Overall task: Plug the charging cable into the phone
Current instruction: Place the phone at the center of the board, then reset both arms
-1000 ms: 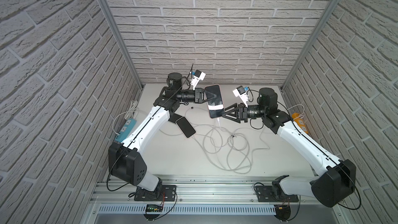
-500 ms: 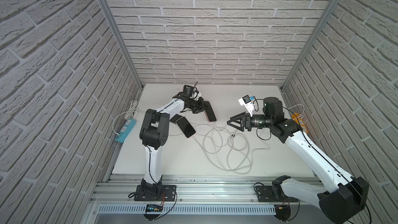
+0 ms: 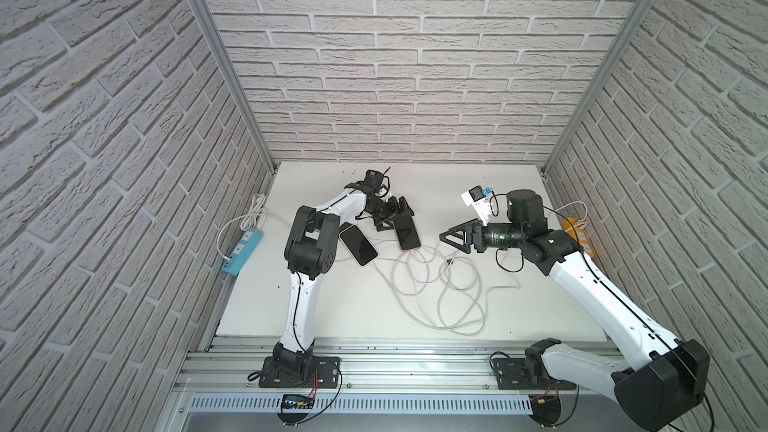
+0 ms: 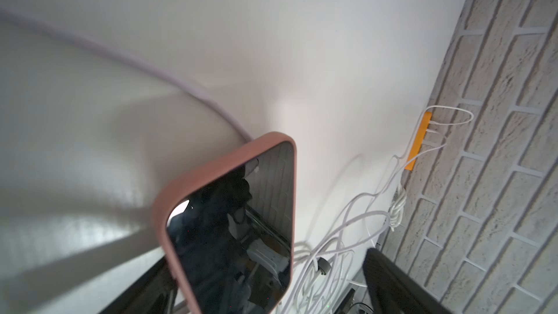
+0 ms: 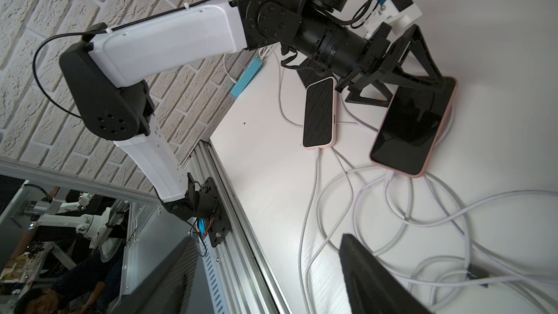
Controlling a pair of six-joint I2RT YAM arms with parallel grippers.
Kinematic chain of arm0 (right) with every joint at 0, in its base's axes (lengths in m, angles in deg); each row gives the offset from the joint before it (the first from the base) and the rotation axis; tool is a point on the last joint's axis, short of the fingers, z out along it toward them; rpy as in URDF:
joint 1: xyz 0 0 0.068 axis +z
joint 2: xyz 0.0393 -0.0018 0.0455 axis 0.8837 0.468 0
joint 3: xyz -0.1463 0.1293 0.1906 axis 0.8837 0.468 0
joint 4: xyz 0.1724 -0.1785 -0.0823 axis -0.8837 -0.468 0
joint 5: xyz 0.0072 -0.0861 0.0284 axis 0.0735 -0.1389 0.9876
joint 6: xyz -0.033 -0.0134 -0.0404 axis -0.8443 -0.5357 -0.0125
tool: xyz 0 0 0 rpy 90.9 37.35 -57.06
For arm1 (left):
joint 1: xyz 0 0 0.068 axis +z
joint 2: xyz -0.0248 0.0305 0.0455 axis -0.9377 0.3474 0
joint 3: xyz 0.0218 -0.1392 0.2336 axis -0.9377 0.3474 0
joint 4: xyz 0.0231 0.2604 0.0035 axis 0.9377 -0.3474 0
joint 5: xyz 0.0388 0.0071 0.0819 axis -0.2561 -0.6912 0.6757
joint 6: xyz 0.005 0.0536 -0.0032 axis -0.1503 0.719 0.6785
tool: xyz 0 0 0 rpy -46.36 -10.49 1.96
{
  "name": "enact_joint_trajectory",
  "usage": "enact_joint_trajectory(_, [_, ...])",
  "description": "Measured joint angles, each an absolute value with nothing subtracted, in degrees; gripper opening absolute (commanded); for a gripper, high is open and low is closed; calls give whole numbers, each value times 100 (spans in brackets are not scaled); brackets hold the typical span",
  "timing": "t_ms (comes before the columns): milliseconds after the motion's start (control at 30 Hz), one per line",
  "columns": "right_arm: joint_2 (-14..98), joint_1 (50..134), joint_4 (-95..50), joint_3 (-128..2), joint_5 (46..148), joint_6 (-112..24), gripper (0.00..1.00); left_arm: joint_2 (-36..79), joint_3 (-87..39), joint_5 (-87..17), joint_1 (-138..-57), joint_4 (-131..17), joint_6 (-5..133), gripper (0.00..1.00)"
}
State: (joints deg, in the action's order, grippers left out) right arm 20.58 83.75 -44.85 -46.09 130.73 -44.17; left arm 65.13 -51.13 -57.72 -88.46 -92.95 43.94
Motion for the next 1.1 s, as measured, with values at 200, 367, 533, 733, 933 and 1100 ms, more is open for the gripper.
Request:
enact_joint_trajectory(200, [2163,8252,-4588,-4900,12050,-4413,85,5499,-5272,-3763,-8850,-10539,4997,98])
enact_joint_trajectory(367, [2134,8023,-4518,-4858,10284,-4430,86,2592,-3012,-1971,-8616,-9608,5352,98])
enact_joint_trajectory(533, [2014,7649,-3810,-3883,8422,-4430,87,557,-300,-400,-8192,-7608,5854,98])
enact_joint_trajectory(733, [1780,7441,-2479,-1835,6857,-4832,87,954,1309,363,-7888,-6346,6274,98])
enact_joint_trajectory(933, [2377,7026,-553,-740,6332,-4979,86,1116,1834,383,-7394,-4631,6930,98])
enact_joint_trajectory(1100, [3063,6860,647,-697,6335,-5239,84,1483,1921,-205,-6721,-3472,7218,98])
